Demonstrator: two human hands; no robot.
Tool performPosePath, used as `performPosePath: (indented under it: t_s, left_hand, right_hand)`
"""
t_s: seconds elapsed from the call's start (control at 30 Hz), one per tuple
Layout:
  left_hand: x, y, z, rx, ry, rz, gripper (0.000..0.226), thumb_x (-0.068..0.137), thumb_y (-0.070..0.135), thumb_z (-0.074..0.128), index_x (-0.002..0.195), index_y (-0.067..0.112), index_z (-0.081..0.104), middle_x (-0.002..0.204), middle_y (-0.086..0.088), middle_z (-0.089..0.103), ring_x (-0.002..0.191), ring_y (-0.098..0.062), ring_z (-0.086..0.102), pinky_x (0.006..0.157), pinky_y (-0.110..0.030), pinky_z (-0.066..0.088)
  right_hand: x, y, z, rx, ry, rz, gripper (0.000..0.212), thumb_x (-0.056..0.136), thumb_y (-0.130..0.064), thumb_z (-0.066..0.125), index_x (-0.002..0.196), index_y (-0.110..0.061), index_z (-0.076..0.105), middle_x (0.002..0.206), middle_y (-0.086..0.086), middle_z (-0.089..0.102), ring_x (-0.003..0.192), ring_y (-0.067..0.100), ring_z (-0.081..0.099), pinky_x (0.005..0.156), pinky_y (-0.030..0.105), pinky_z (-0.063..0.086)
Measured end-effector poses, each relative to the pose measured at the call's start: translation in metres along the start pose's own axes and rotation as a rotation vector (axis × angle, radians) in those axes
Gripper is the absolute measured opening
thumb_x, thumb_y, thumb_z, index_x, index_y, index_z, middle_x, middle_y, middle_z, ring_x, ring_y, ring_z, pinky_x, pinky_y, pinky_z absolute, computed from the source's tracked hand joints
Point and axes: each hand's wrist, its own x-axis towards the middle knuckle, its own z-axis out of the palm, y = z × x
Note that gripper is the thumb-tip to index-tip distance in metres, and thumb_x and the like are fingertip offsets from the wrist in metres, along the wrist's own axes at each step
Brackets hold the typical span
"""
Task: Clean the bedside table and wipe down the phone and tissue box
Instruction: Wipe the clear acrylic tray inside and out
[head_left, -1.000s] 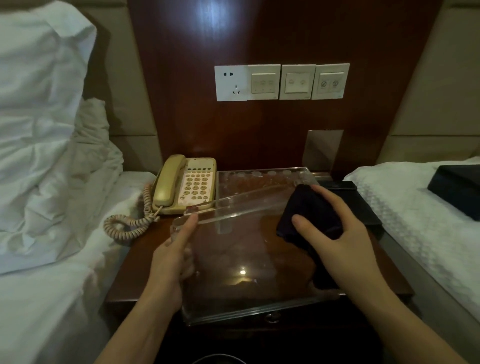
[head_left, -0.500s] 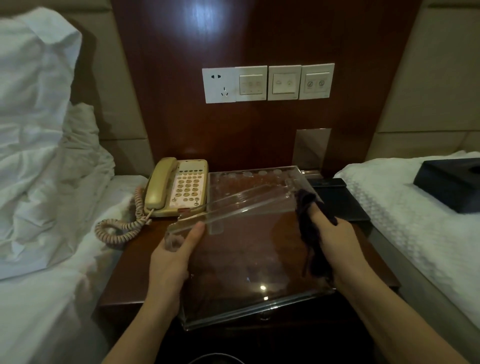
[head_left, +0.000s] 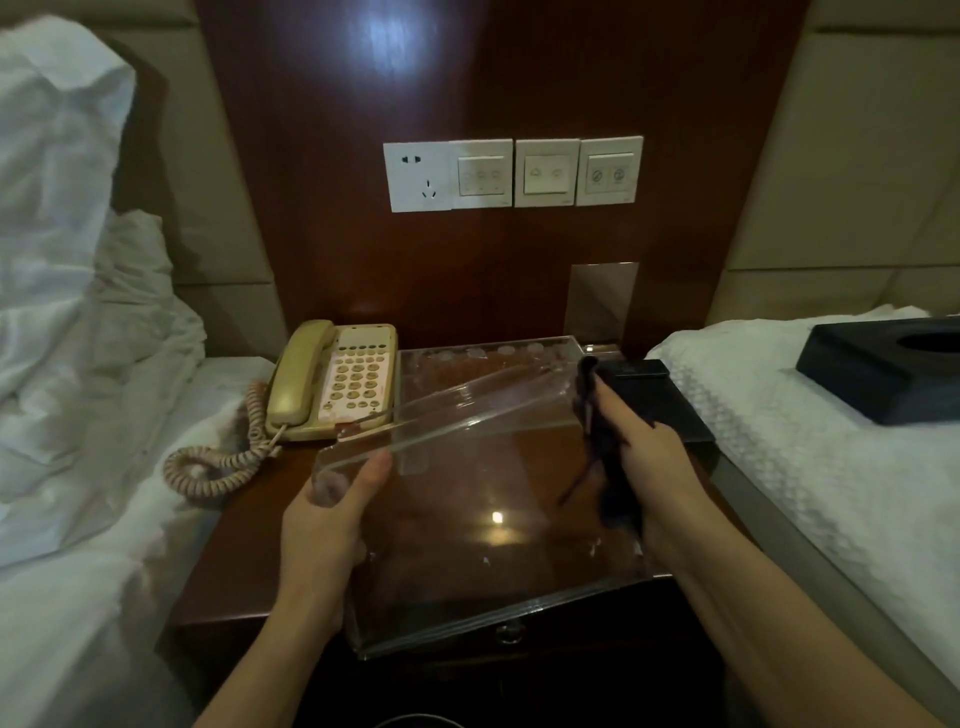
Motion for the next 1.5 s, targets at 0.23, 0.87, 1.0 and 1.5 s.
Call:
performPosePath:
  t_s: [0.23, 0.87, 1.0, 1.5]
  left_hand:
    - [0.009, 0.004, -0.002, -0.031, 0.014, -0.12, 0.052, 0.055, 0.056, 0.082, 0.071, 0.023, 0.046, 0.046, 0.01, 0.039, 0.037, -0.006, 0.032, 0.036, -0.018, 0.029]
    - [0.012, -0.008, -0.001, -0.286, -0.278, -0.294, 0.037, 0.066, 0.044, 0.078, 0.064, 0.022, 0.048, 0.046, 0.01, 0.026, 0.031, -0.002, 0.021, 0.028, -0.015, 0.015]
    - [0.019, -0.007, -0.006, -0.297, -0.24, -0.26, 0.04, 0.065, 0.048, 0.077, 0.059, 0.025, 0.045, 0.046, 0.01, 0.024, 0.03, -0.002, 0.019, 0.03, -0.012, 0.012]
    - [0.001, -0.001, 0.01, -0.294, -0.156, -0.175, 0.043, 0.06, 0.048, 0.08, 0.057, 0.025, 0.045, 0.045, 0.009, 0.027, 0.031, -0.005, 0.021, 0.032, -0.014, 0.015]
  right_hand:
    - [-0.017, 0.011, -0.024, -0.159, -0.316, -0.01, 0.035, 0.07, -0.035, 0.075, 0.096, -0.012, 0.07, 0.07, 0.002, 0.07, 0.059, 0.015, 0.067, 0.052, 0.025, 0.052]
    - [-0.012, 0.011, -0.014, -0.216, 0.01, -0.202, 0.038, 0.083, -0.039, 0.073, 0.116, -0.024, 0.063, 0.102, -0.004, 0.07, 0.094, 0.015, 0.067, 0.072, 0.022, 0.055]
    - [-0.031, 0.038, -0.014, -0.372, 0.021, -0.234, 0.038, 0.083, -0.043, 0.073, 0.118, -0.032, 0.063, 0.1, -0.013, 0.07, 0.088, 0.0, 0.066, 0.064, 0.012, 0.044]
    - [-0.022, 0.039, -0.018, -0.755, 0.023, -0.546, 0.058, 0.086, -0.037, 0.072, 0.137, -0.034, 0.045, 0.135, -0.015, 0.037, 0.121, 0.0, 0.041, 0.095, 0.004, 0.031]
